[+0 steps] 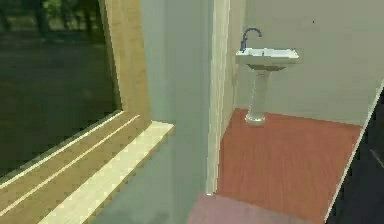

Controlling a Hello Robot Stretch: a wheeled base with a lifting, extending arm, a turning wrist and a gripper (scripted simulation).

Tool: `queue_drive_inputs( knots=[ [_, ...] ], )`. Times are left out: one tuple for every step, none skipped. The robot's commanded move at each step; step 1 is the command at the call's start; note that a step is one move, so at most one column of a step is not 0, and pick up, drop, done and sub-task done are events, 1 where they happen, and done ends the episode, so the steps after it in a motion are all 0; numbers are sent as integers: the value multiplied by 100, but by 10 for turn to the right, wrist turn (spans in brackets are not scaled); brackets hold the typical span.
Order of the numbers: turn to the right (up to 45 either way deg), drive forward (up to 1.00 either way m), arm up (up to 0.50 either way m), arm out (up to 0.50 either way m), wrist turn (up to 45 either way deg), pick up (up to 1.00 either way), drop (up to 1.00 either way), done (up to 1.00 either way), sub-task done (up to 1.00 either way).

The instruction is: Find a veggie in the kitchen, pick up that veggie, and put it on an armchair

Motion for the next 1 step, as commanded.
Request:
queue_drive_inputs(
  knots=[
    [450,0,0,0,0,0,0,0,0]
  ],
)
